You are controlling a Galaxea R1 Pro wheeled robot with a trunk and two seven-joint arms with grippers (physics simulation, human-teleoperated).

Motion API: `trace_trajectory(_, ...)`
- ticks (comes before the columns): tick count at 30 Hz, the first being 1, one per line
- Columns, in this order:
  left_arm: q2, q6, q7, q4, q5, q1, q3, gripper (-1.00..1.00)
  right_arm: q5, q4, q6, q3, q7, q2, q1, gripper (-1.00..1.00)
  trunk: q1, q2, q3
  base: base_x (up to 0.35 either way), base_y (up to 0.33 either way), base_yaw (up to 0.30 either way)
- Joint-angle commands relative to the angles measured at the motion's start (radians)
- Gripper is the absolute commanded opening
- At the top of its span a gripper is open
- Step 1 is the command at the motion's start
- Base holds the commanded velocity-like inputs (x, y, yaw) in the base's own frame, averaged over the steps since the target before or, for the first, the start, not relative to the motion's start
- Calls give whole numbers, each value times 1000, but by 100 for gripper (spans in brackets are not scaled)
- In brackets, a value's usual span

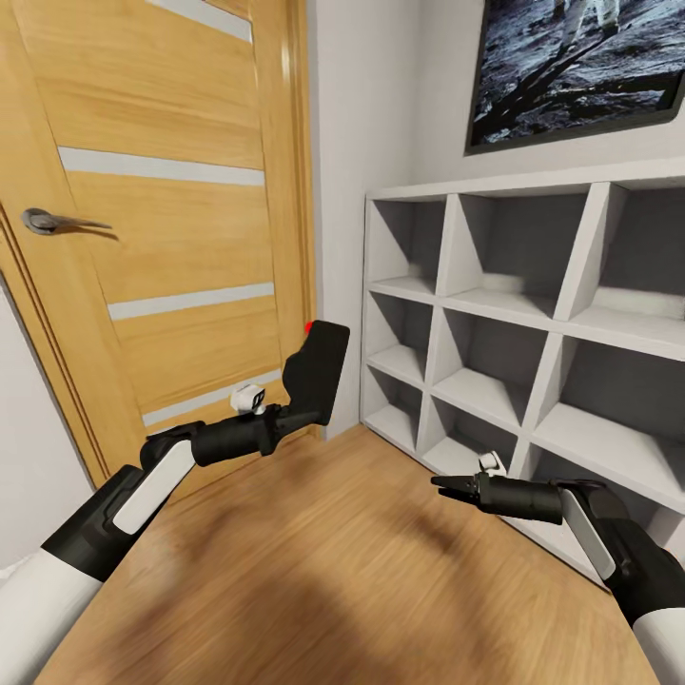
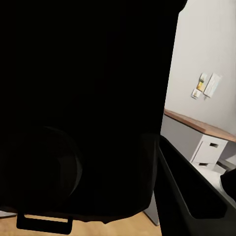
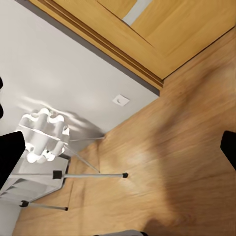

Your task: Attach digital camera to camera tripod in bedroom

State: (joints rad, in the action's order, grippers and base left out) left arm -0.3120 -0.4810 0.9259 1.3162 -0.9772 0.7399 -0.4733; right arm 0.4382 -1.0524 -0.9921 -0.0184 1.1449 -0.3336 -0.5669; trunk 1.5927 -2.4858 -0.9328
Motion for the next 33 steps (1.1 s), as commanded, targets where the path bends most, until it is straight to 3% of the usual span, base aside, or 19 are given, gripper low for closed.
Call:
trace_trajectory(1, -1, -5, 1, 0, -8, 1, -2, -100, 2, 0, -4, -2, 1, -1, -1, 100, -4, 7, 2, 0, 0, 0)
trace_trajectory(33, -2, -5, 1, -1, -11, 1, -2, -100, 2, 0, -4, -2, 0, -1, -1, 100, -127, 231, 102, 0, 0, 0)
